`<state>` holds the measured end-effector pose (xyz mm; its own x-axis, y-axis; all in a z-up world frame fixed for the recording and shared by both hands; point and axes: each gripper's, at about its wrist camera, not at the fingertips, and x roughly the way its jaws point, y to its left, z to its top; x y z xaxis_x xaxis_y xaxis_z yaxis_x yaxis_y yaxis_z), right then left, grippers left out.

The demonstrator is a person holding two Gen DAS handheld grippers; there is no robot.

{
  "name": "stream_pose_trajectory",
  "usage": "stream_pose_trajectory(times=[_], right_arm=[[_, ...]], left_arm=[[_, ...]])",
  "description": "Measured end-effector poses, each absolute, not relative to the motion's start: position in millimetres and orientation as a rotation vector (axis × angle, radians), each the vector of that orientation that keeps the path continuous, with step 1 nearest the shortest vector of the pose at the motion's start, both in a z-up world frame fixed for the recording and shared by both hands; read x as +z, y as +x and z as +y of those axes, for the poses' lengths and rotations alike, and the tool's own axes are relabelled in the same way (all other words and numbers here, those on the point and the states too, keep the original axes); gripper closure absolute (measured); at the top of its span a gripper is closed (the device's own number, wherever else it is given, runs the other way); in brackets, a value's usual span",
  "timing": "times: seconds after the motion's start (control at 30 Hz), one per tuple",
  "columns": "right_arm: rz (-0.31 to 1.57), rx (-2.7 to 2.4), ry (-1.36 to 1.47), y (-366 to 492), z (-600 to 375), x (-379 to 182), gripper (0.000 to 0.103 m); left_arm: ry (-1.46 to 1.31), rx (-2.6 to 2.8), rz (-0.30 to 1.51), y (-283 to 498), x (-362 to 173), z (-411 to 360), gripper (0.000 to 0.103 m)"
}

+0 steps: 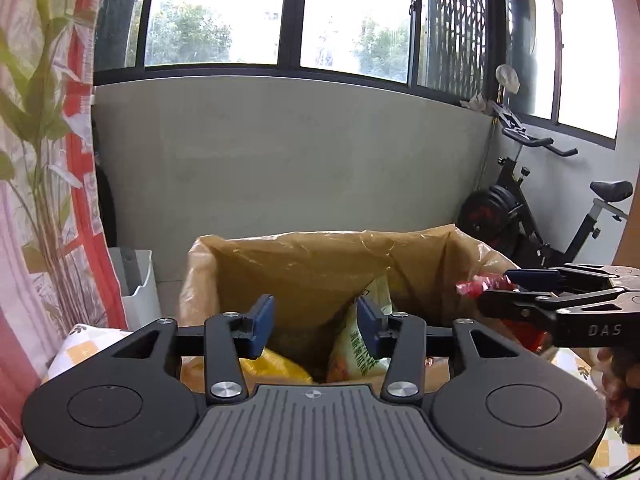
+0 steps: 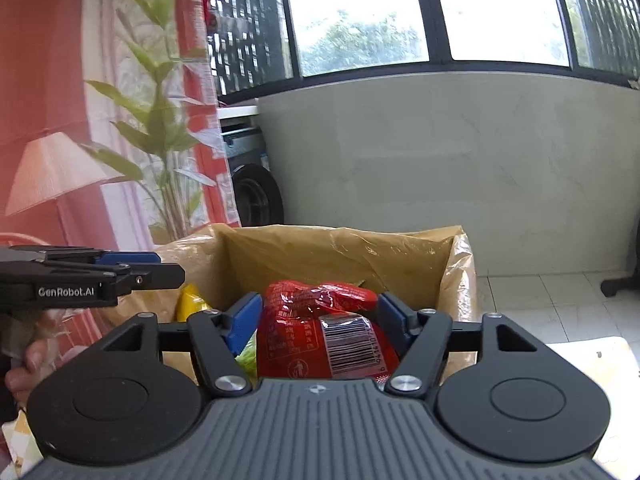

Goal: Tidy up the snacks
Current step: 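Carry the red packet to the floor box and open the right gripper, then grasp the green packet with the left gripper while the right gripper grasps a small clear packet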

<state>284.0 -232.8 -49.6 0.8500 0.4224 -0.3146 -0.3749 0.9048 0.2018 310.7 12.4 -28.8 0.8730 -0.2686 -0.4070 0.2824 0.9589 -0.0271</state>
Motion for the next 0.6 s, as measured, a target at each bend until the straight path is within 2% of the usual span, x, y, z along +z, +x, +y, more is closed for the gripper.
stream_pose_trajectory(times=[0.13,0.5,0.6], right_arm=[[0.357,0.418,0.112,274.7,-232.7,-50.1,0.022],[0.299,0.409,0.196,224.1,-231.3,-55.3,0.022],[0.312,0.408,0.203,206.2,-225.1,-66.8,0.022]], left_arm=[[0.028,-0.283,0.403,295.8,-27.0,35.2,0.049],[-0.002,-0.319,0.397,251.0,-33.0,85.2,0.048],[0.019,-0.332,0.428,239.4,-45.9,96.0,0.043]])
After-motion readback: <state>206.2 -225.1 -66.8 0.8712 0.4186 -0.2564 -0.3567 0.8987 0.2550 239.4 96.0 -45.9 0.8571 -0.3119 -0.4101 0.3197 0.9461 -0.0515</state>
